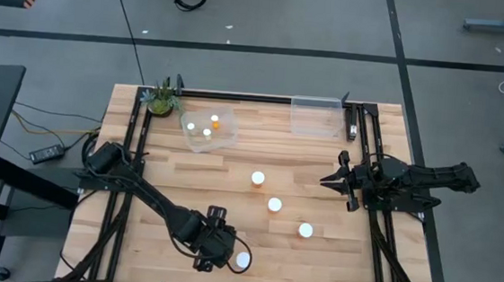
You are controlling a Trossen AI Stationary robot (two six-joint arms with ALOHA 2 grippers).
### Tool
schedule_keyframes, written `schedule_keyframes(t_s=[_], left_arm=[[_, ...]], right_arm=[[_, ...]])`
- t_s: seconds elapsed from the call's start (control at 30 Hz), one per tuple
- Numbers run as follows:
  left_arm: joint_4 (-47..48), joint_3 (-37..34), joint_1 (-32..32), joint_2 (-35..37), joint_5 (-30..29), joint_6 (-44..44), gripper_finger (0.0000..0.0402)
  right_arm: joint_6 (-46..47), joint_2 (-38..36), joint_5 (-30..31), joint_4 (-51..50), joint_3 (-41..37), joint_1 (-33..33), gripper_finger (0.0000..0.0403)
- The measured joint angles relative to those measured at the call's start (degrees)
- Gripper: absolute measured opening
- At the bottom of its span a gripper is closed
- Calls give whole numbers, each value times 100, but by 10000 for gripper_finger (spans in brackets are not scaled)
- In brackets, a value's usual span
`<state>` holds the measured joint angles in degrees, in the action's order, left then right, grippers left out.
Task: Pick and place medicine bottles into bin by pill shape (circle, oval)
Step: Put the small blue pill bottle into the left transparent bin
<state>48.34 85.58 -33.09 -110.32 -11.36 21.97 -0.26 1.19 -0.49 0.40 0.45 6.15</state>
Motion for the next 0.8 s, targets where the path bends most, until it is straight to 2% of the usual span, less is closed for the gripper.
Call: schedule_keyframes(t_s=[0.47, 0.8], left_arm=[[9, -7, -67, -301, 23, -170, 225], [17, -7, -65, -299, 23, -180, 150]], right_arm=[[-2, 0, 0, 2, 0, 0, 57], [-2, 0, 0, 2, 0, -2, 57]])
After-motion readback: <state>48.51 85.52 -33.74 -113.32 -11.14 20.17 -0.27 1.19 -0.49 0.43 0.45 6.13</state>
